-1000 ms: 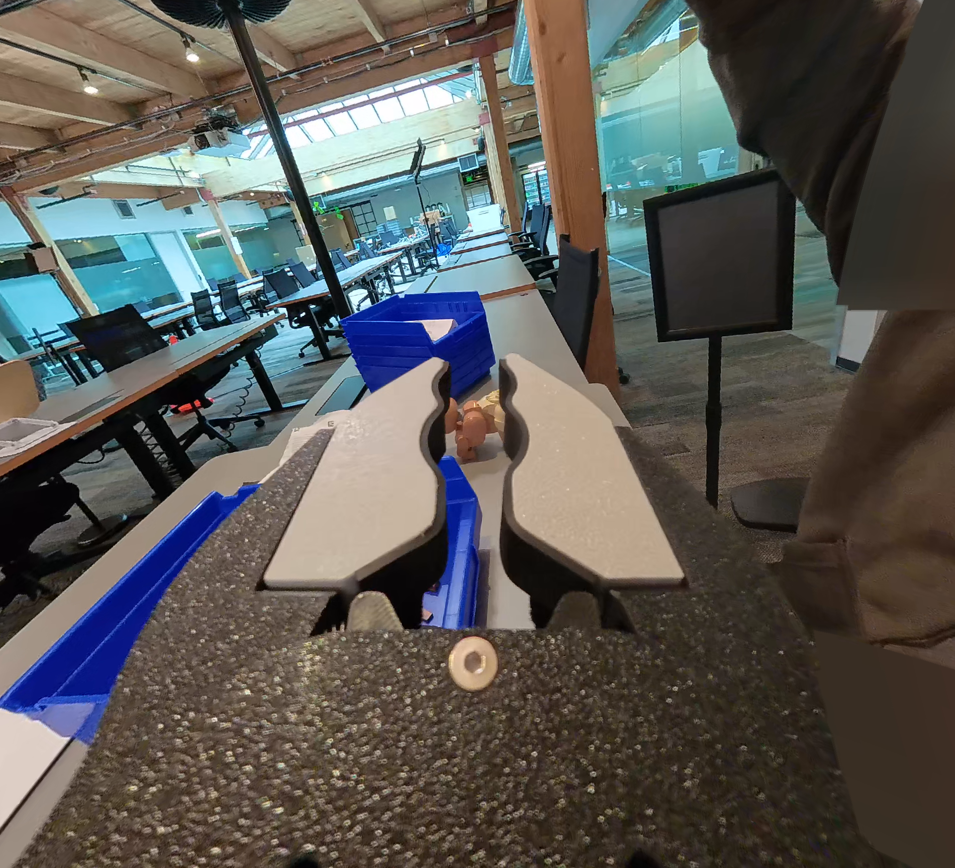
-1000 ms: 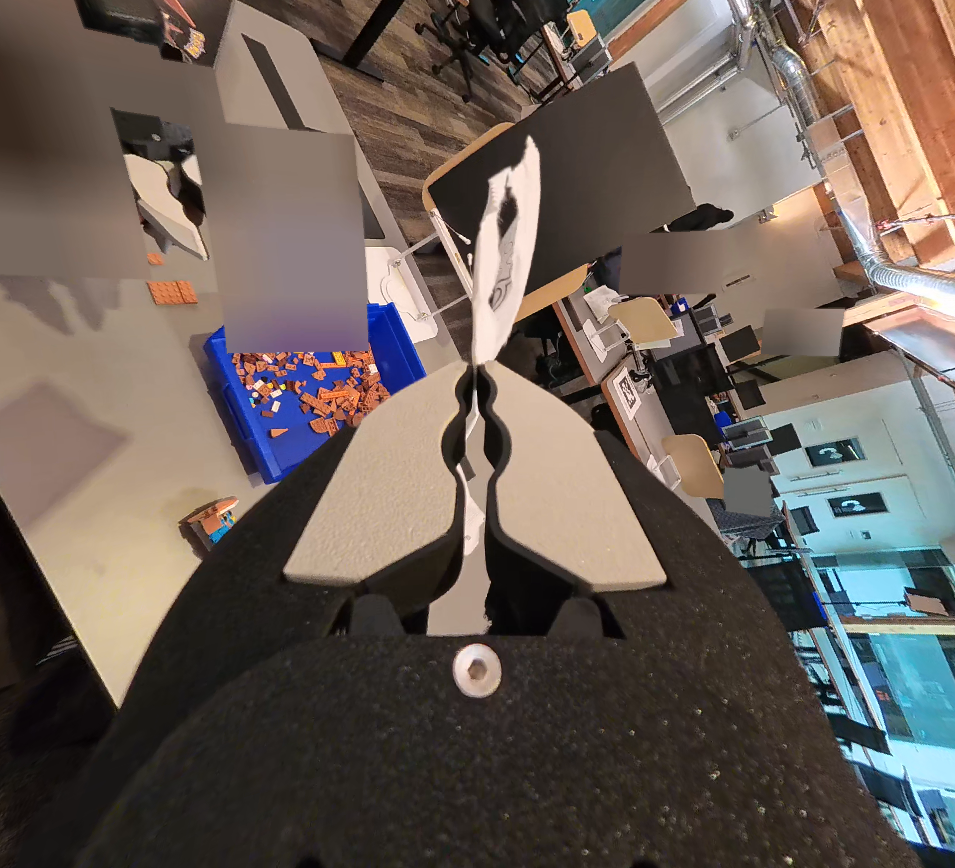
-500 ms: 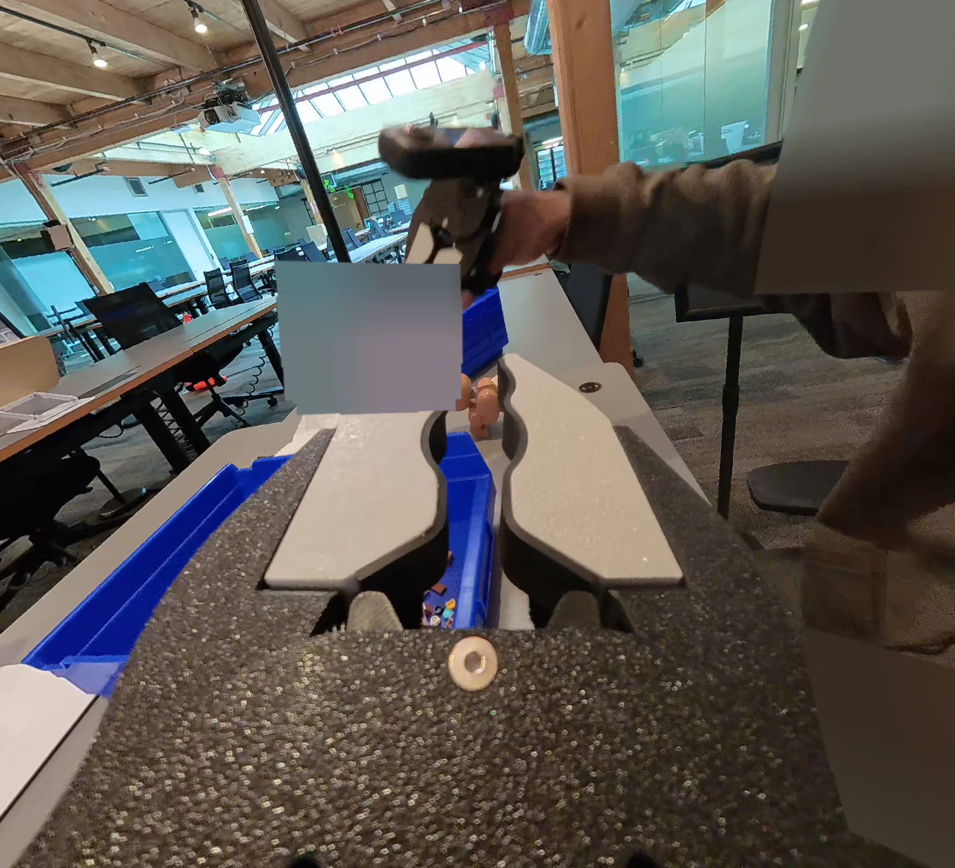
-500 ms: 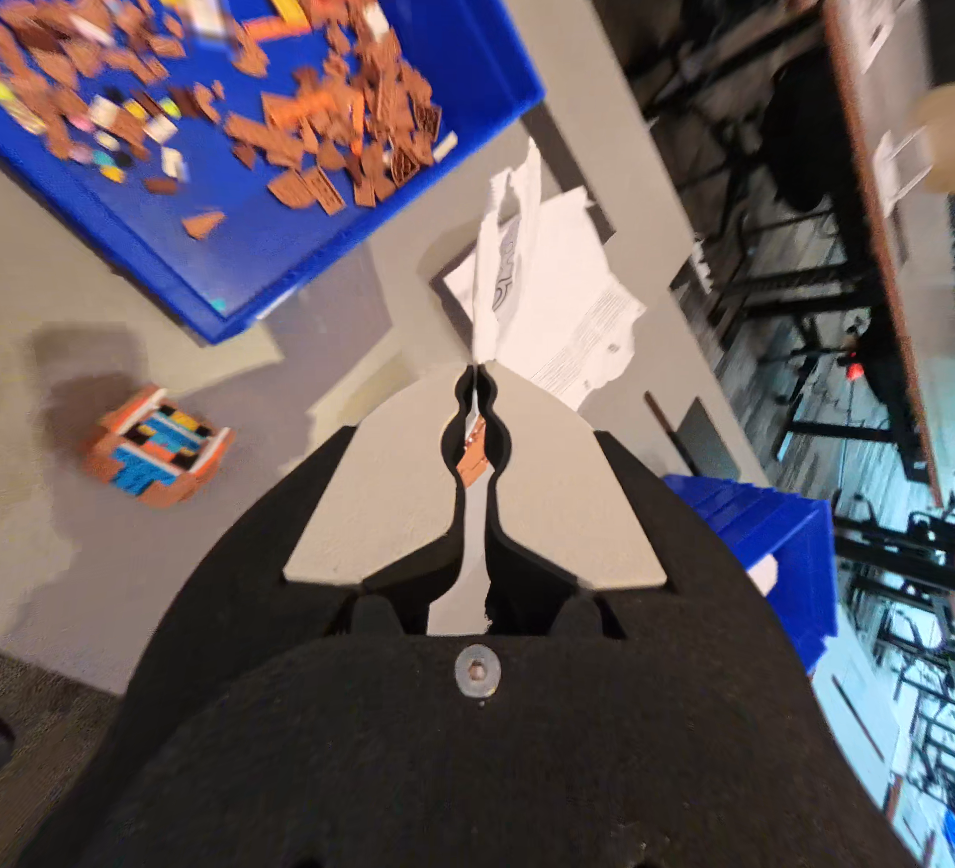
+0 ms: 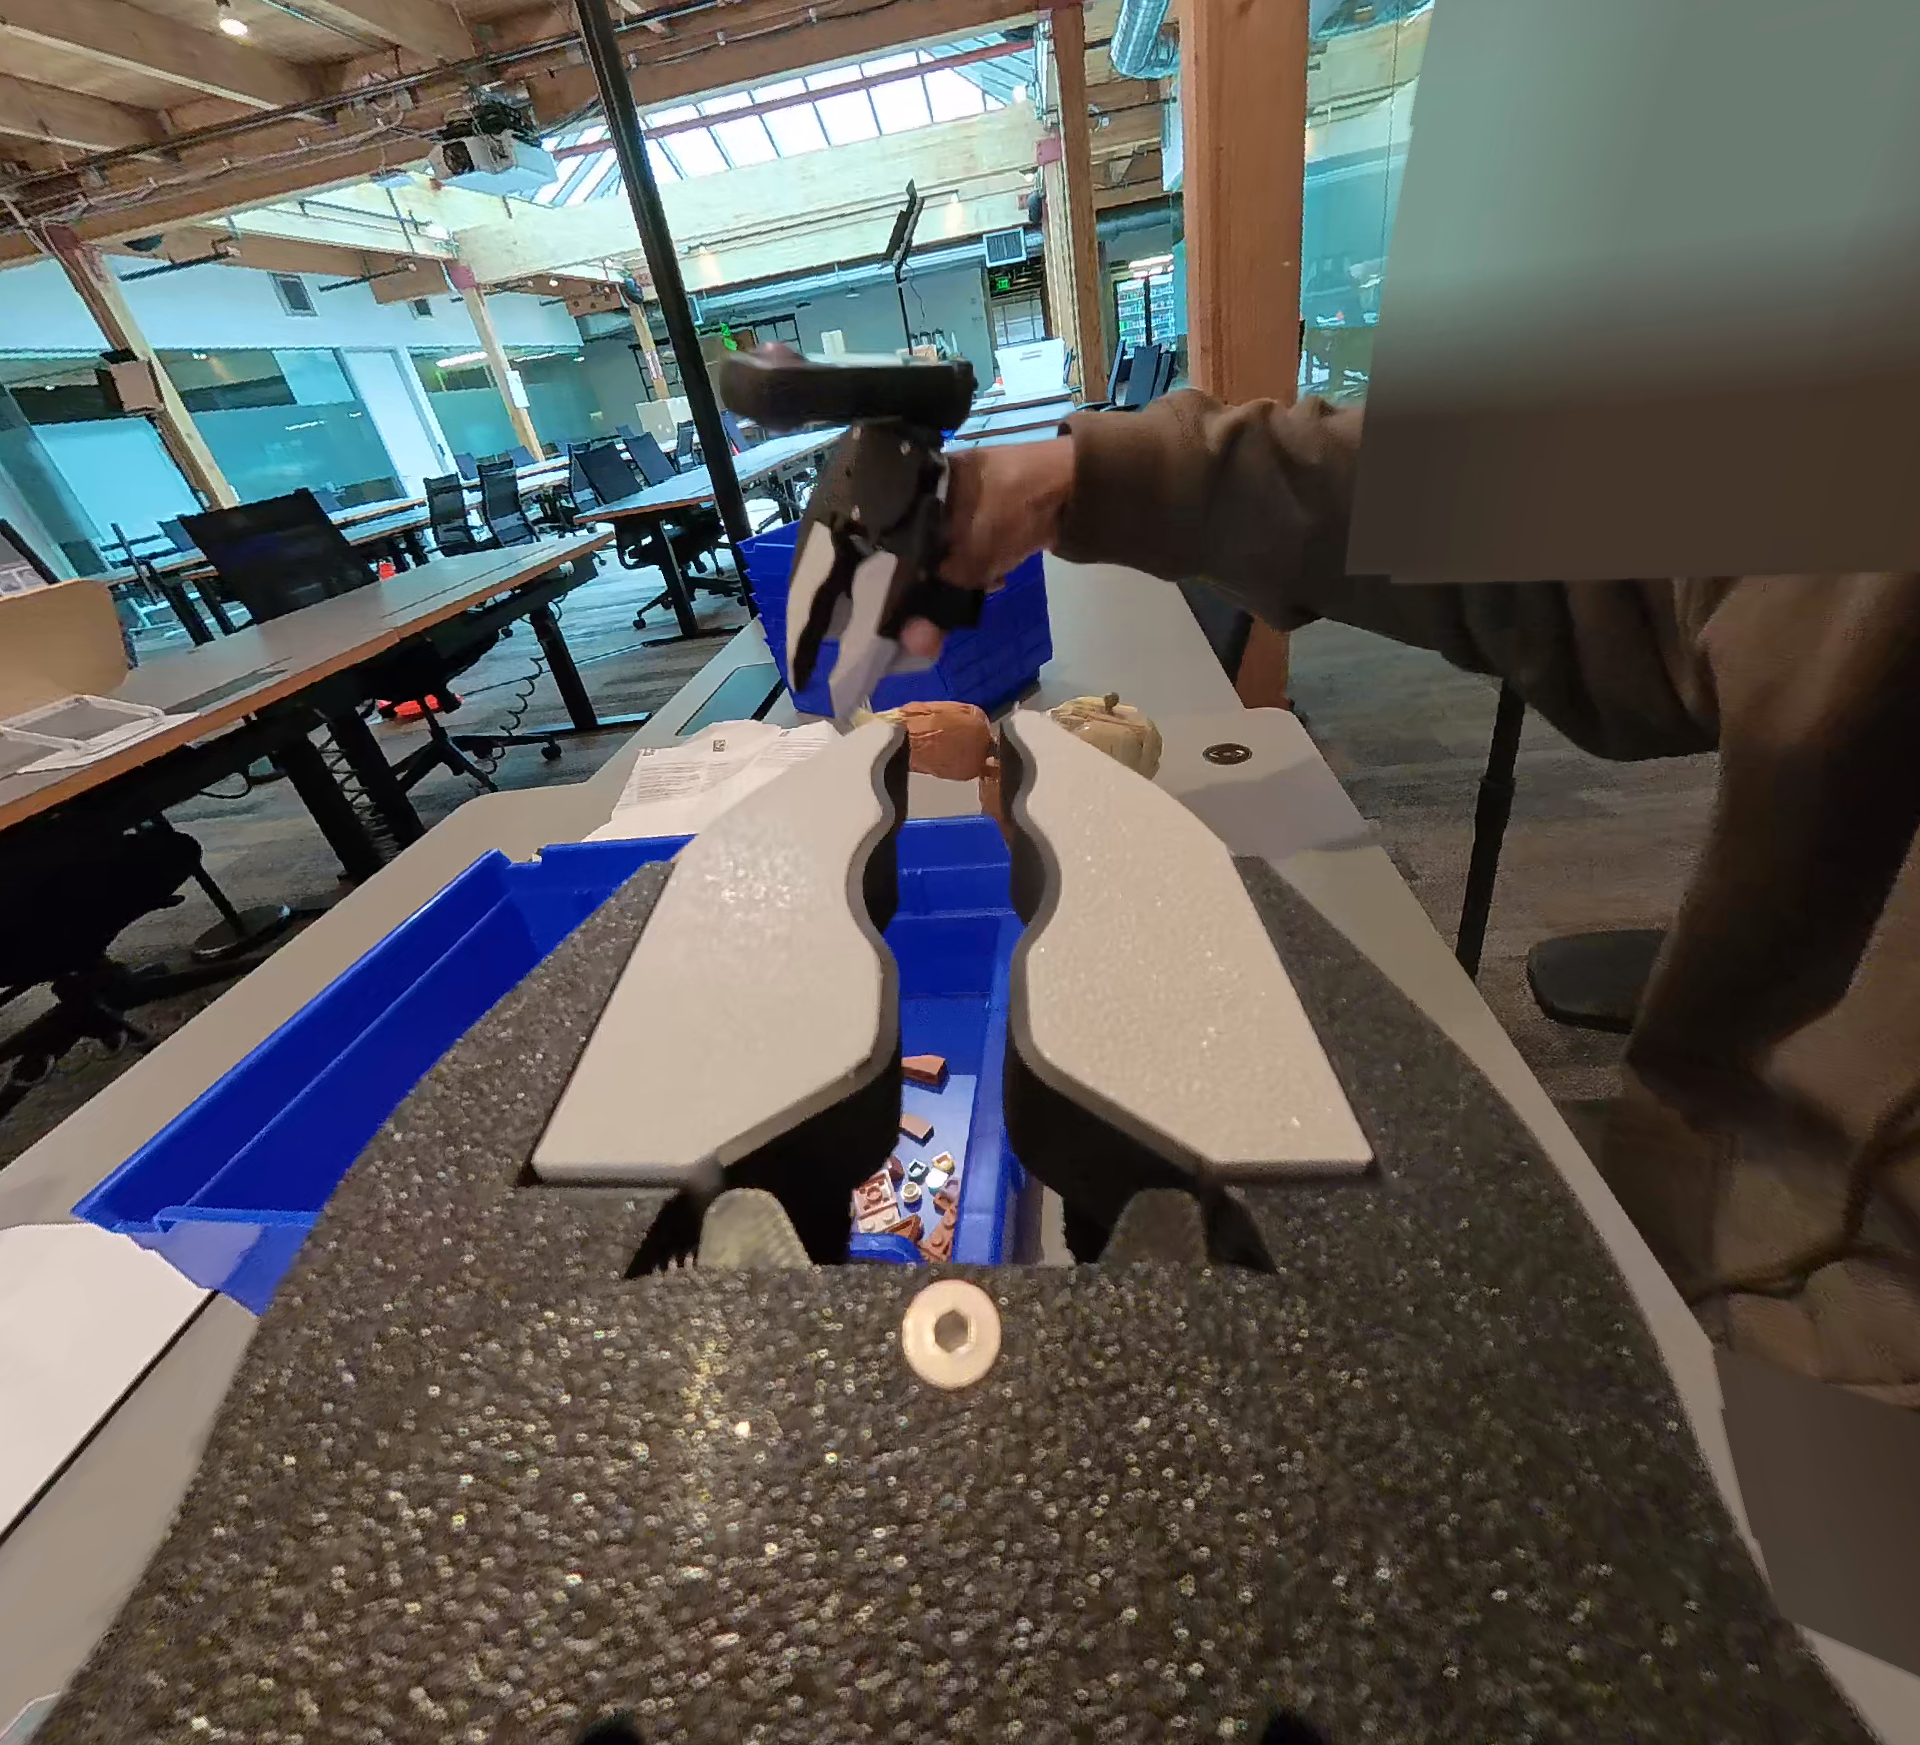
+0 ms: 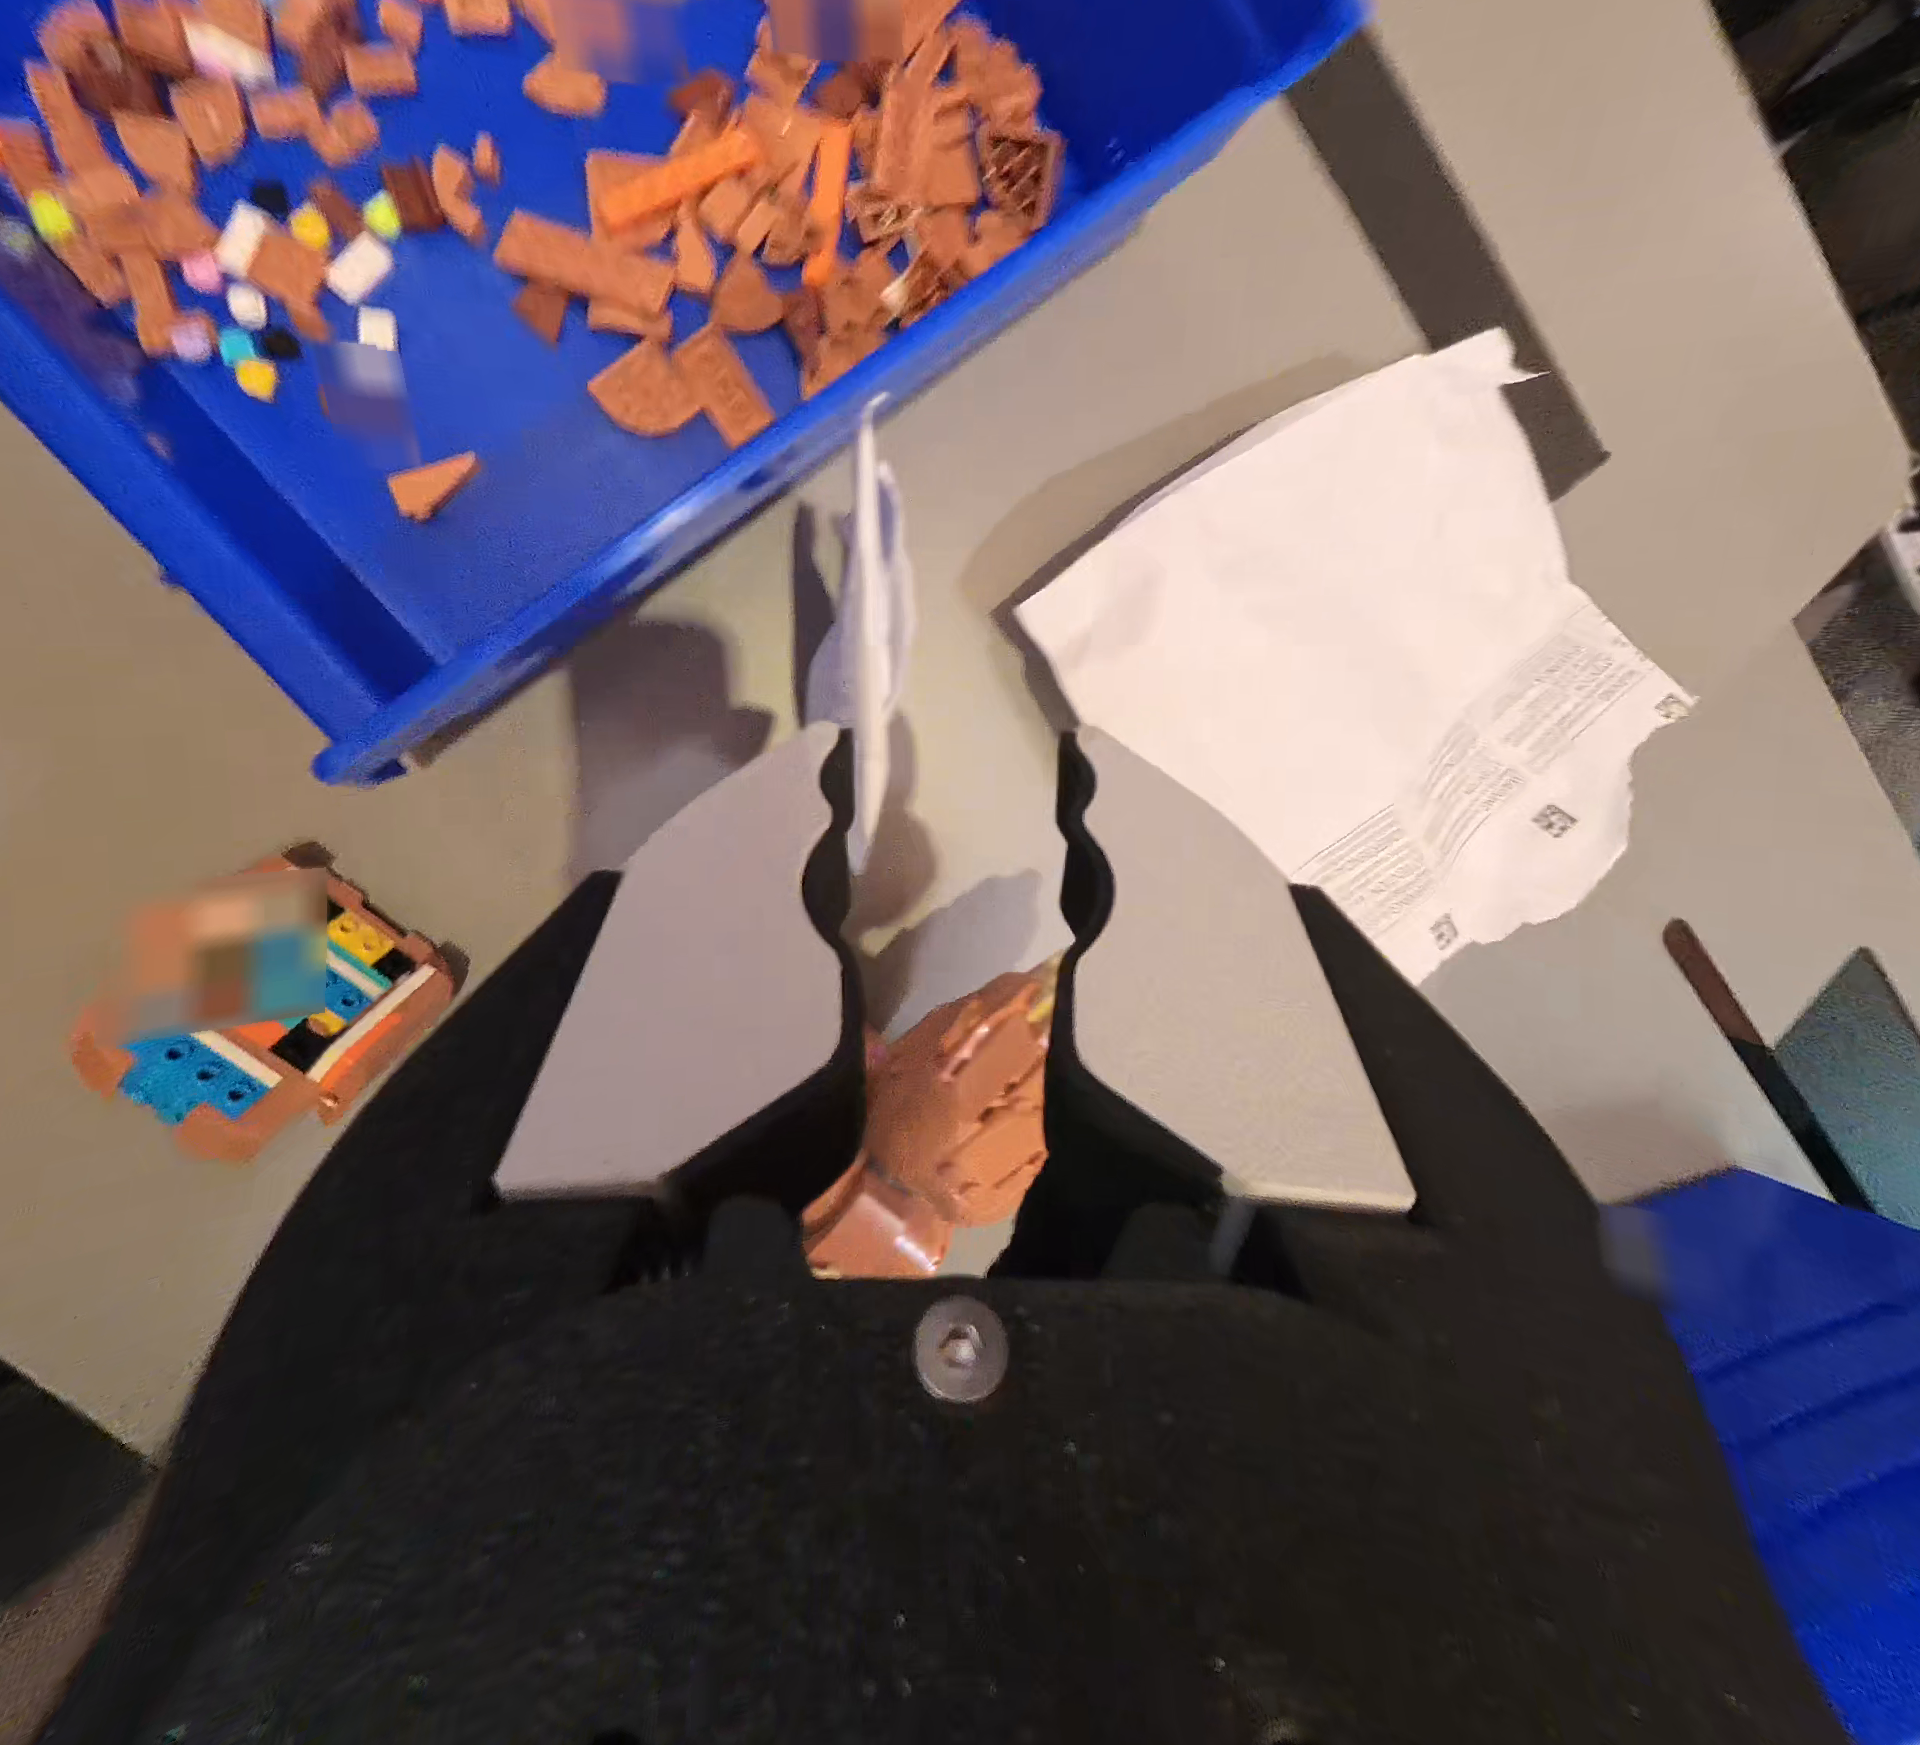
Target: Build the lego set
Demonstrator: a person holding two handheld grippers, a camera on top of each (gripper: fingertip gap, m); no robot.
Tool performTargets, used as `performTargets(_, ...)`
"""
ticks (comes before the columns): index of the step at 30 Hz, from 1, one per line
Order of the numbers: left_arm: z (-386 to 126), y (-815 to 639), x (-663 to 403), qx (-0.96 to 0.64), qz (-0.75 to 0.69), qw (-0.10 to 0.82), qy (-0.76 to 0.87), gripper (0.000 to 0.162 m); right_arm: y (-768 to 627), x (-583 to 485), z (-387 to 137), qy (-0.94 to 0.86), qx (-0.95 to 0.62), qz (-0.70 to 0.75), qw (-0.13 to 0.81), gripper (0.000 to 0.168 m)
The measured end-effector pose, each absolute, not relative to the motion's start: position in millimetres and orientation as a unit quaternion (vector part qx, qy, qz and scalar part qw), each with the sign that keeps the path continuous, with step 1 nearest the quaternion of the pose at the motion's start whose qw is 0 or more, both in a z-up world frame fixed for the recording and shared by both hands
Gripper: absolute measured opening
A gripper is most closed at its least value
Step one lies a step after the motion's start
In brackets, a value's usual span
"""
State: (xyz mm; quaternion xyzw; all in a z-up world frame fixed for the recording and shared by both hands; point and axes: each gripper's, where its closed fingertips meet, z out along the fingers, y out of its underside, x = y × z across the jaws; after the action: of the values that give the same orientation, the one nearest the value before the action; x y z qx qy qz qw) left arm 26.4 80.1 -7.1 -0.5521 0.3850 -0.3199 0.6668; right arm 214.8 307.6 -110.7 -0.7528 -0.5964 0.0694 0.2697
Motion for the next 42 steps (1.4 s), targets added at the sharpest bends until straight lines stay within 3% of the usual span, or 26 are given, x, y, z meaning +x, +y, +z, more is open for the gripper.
performTargets(5,-6.8,78.5,27.9,-0.550,-0.322,0.666,0.388,0.016,383.1,263.9,-103.0,-0.481,-0.814,0.120,0.303,0.043)
performTargets(13,-14.6,84.0,27.8,-0.557,-0.324,0.659,0.387,0.016,468.6,329.9,-183.1,-0.291,-0.913,0.180,0.221,0.050)
performTargets(18,-21.5,92.8,23.3,-0.567,-0.333,0.653,0.376,0.016,479.2,322.3,-202.3,-0.251,-0.914,0.255,0.192,0.049)
performTargets(21,-25.0,96.9,21.5,-0.572,-0.336,0.650,0.372,0.016,483.6,315.8,-204.5,-0.251,-0.908,0.277,0.190,0.033)
performTargets(24,-27.0,98.9,20.7,-0.574,-0.337,0.648,0.369,0.016,488.7,312.6,-199.1,-0.267,-0.903,0.268,0.203,0.000)
performTargets(25,-27.2,99.1,20.6,-0.575,-0.337,0.648,0.369,0.016,491.4,312.4,-194.1,-0.276,-0.901,0.255,0.215,0.000)
performTargets(32,-23.7,95.3,22.0,-0.570,-0.338,0.651,0.371,0.016,502.2,309.0,-97.7,-0.389,-0.851,0.084,0.341,0.000)
performTargets(42,-12.2,73.8,35.2,-0.550,-0.335,0.657,0.393,0.016,435.1,319.5,135.5,-0.487,-0.700,-0.268,0.448,0.000)
